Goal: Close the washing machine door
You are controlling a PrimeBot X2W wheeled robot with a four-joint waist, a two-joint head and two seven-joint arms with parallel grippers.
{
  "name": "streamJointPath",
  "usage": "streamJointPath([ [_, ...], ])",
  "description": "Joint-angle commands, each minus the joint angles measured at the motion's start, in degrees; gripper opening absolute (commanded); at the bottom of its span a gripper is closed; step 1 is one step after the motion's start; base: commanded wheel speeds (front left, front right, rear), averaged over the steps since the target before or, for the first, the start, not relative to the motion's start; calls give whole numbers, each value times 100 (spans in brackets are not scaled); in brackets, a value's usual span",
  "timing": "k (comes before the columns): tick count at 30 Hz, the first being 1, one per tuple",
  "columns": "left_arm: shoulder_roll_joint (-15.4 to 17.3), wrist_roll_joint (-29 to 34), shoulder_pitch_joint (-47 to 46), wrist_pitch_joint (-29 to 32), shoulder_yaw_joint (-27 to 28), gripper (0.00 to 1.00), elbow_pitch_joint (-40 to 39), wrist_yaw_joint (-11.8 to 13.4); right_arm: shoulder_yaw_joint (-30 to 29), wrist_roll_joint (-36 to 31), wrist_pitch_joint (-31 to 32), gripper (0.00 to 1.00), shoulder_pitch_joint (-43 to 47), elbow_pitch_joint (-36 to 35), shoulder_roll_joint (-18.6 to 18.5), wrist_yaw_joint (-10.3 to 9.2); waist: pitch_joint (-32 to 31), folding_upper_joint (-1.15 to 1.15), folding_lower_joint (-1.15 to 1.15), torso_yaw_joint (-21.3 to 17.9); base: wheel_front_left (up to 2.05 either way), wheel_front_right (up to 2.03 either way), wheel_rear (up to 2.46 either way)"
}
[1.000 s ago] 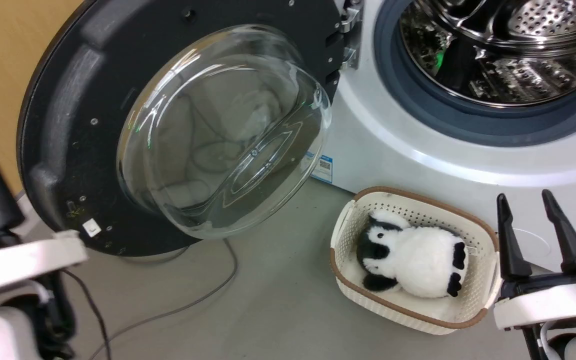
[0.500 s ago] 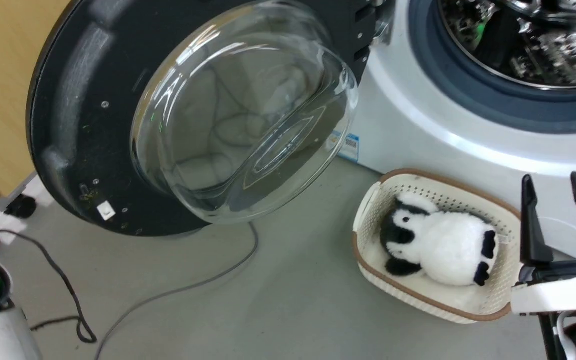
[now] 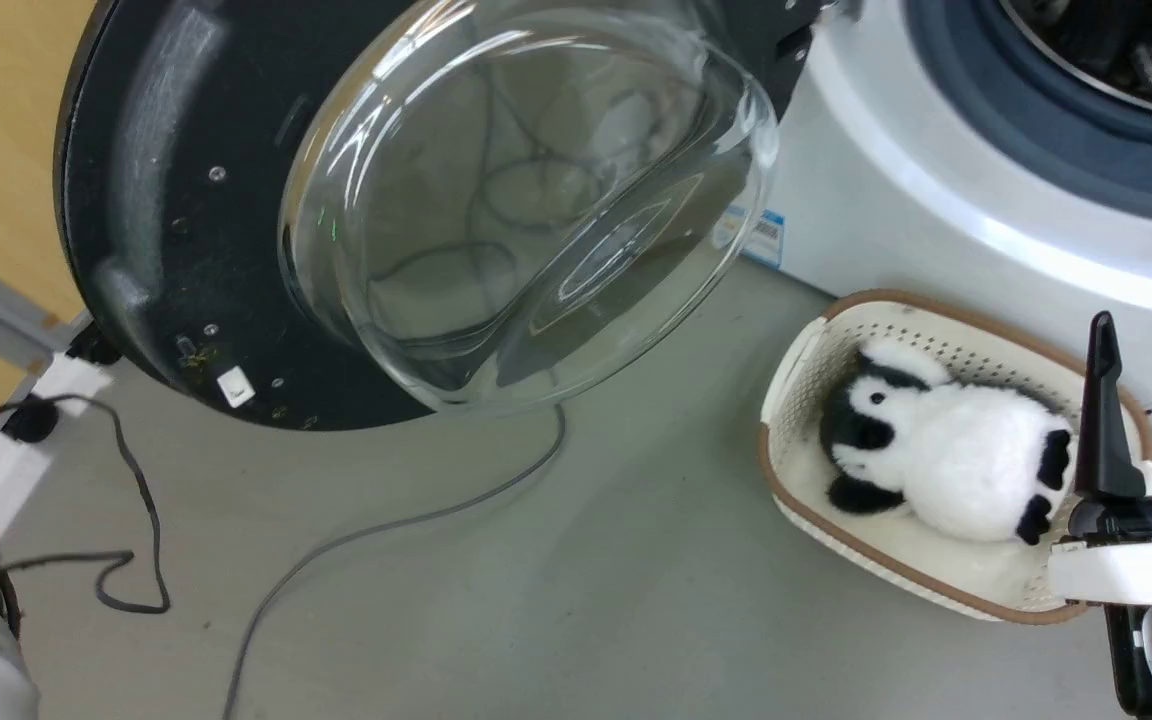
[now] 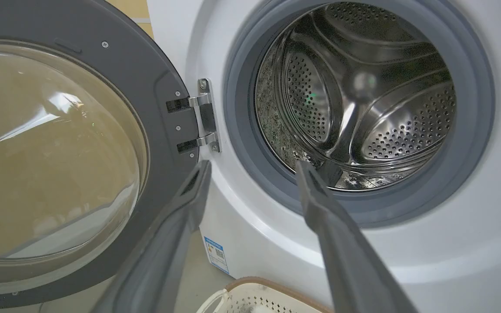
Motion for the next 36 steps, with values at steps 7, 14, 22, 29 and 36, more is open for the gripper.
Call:
streamJointPath([
  [7,162,-1230,-240,1158,-336,0,340,-77,-83,-72,-129,100,-213,-114,1,4,294,0,0,233,0,0,0],
  [14,137,-2049,-88,1879,-752,0,253,-121,-152,-70,-213,100,-302,-161,1,4,452,0,0,411,0,0,0],
  [22,94,-2569,326,2375,-1235,0,-135,-150,-159,-74,-270,100,-347,-146,1,5,487,0,0,554,0,0,0],
  [29,-32,-2605,745,2430,-1665,0,-606,-150,-125,-46,-270,100,-357,-70,1,5,396,0,0,563,0,0,0],
  [36,-30,-2493,1422,2567,-2381,0,-1519,-150,-56,42,-270,100,-294,65,1,5,167,0,0,566,0,0,0],
])
